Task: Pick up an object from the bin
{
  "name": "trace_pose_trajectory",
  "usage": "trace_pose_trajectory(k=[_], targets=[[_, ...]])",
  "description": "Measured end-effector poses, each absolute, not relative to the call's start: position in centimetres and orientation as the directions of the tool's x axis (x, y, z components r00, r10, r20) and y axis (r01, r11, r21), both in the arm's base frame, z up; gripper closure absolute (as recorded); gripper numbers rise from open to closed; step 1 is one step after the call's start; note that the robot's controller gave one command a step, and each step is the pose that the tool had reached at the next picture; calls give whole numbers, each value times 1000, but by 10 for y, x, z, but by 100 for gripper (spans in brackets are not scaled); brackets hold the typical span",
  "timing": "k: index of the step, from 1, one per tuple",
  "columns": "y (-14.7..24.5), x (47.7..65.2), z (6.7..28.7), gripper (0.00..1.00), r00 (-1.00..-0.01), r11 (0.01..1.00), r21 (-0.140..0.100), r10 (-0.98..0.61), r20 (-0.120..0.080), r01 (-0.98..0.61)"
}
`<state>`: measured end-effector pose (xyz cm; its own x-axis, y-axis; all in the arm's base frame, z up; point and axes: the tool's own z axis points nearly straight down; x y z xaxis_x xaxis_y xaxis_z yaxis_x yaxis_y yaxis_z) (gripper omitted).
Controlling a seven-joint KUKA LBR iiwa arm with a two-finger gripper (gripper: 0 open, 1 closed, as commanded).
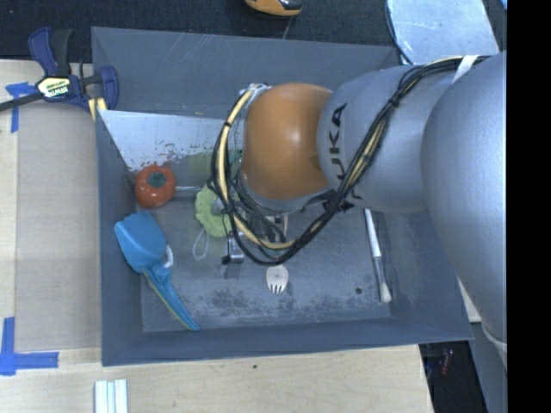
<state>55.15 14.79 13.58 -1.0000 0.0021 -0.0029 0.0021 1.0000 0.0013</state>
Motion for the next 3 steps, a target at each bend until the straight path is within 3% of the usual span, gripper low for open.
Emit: trace_pose_trajectory(k=[1,3], targets=[[148,552,136,100,-1000,1000,1,3,-3,3],[143,545,139,100,-1000,1000,1,-13,0,-13]])
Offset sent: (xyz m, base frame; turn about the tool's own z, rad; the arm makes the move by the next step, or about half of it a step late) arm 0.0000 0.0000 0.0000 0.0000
